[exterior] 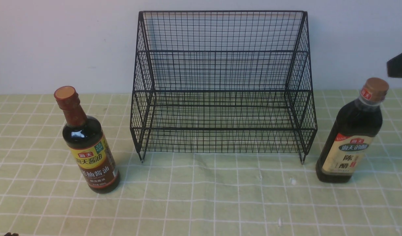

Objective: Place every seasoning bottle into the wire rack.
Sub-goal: Use the right arm to grab the condiment bottle closest to it, then use the right arm to put the condiment bottle back on the shelf

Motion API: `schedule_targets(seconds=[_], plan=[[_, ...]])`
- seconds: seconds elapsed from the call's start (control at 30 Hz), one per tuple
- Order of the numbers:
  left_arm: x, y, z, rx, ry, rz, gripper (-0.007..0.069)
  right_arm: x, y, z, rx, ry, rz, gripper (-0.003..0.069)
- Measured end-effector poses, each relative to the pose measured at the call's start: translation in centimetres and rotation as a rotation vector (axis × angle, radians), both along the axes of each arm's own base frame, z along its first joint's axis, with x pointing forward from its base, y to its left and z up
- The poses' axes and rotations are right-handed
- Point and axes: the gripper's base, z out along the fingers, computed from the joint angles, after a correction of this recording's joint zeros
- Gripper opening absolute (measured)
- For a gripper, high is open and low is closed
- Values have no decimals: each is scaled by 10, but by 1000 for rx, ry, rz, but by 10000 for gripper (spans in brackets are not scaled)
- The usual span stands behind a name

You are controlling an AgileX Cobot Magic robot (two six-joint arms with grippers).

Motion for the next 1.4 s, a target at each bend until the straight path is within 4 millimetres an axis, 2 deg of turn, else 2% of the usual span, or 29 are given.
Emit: schedule_targets(seconds=[0.17,0.43,0.57,0.63,0.7,0.73,0.93,1.0,1.03,1.07,1.1,1.17,1.23,1.4], plan=[[0,0,0,0,0,0,-6,17,1,-18,9,63,7,589],[0,0,0,0,0,0,-6,41,2,-43,14,129,3,597],[0,0,0,0,0,0,-6,51,2,-55,13,163,1,565],[0,0,0,0,0,0,-6,55,2,-61,12,182,2,481],[0,0,0,0,0,0,-6,55,3,-61,13,183,1,356],[0,0,0,0,0,0,-6,55,2,-61,-2,176,7,324],[0,0,0,0,0,0,-6,49,1,-51,-36,189,22,326],[0,0,0,0,0,0,-6,44,0,-37,-53,184,32,326],[0,0,0,0,0,0,-6,37,-1,-19,-67,160,39,326],[0,0,0,0,0,0,-6,36,-1,-16,-69,155,40,326],[0,0,0,0,0,0,-6,28,-1,7,-77,106,43,326],[0,0,0,0,0,0,-6,17,-1,38,-79,26,46,326],[0,0,0,0,0,0,-6,10,0,61,-67,-38,50,326],[0,0,0,0,0,0,-6,1,8,100,22,-171,97,326]])
